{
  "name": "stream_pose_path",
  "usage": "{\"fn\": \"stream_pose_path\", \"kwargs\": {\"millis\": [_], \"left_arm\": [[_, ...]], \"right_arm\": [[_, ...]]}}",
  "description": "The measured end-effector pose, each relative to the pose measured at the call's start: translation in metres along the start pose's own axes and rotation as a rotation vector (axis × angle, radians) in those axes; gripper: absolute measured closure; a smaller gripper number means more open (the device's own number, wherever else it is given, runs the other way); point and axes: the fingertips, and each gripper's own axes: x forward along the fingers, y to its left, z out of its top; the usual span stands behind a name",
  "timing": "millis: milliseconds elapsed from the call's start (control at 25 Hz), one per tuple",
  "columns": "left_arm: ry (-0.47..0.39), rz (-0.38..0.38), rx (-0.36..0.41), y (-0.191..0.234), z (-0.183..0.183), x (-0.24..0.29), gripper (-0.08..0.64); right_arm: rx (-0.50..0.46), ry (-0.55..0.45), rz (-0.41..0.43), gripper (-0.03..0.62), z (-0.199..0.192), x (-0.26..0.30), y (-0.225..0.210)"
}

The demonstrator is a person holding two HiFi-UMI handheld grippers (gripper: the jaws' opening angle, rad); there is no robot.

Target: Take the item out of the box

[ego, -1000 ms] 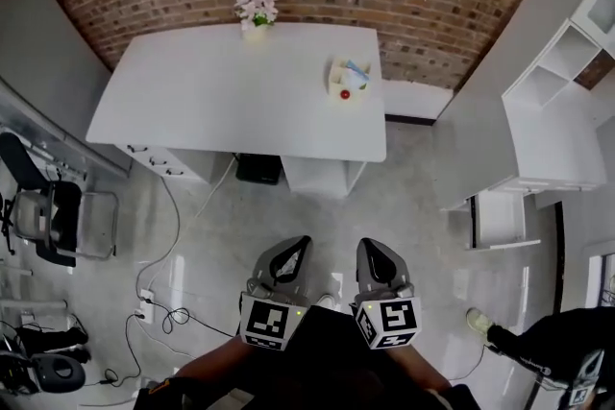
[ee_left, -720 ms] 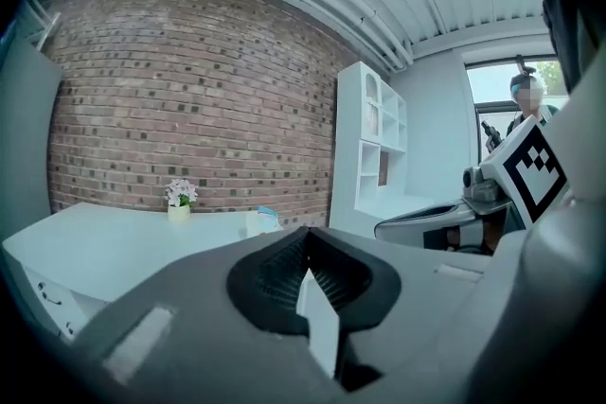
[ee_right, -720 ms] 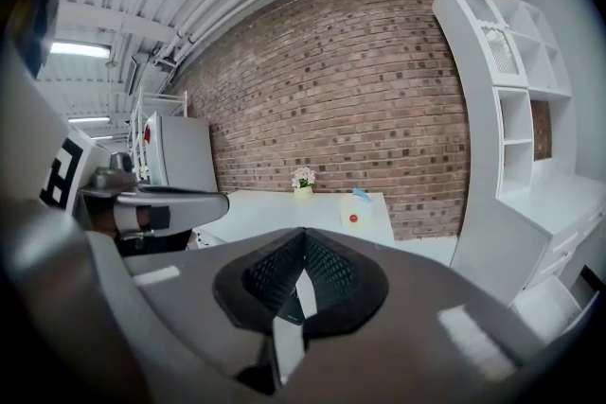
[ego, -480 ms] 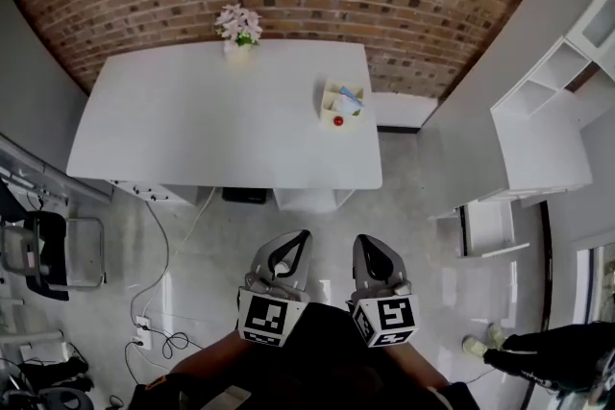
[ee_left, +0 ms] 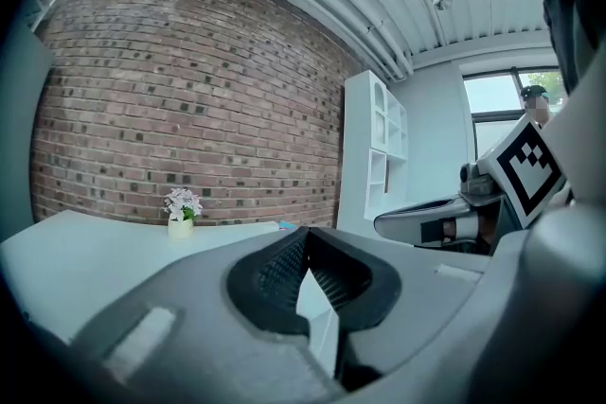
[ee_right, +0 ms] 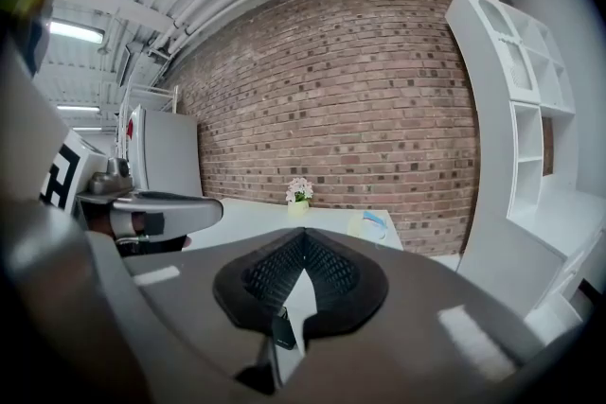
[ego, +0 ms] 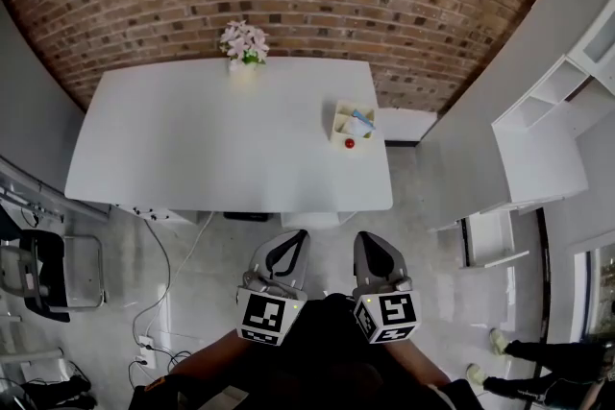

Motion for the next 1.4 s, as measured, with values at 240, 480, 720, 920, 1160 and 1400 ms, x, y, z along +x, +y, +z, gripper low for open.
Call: {"fn": "stream_pose_path", "kwargs": {"millis": [240,480,720,920,1160,1400], "left_arm": [[-0.002,0.008,-0.016,0.018,0.002,0.007,0.555],[-0.005,0.062,-0.026,0.041,0.0,0.019,0.555],[0.001,0.093,-0.026,0.054,0.005,0.055,0.555],[0.013,0.117,-0.032,0.062,0.011,0.095,0.555],[0.031,0.146,-0.042,0.071,0.012,0.139,0.555],[0.034,0.171,-0.051,0.075,0.014,0.179,0.555]], "right_arm": [[0.003,0.014,0.01,0.592,0.005,0.02,0.004],[0.012,0.016,0.046,0.592,0.006,0.049,0.0],[-0.014,0.037,0.089,0.592,0.011,0.085,-0.018],[-0.02,0.066,0.117,0.592,0.015,0.119,-0.046],[-0.025,0.09,0.158,0.592,0.021,0.157,-0.074],[-0.034,0.104,0.181,0.592,0.026,0.188,-0.105]]}}
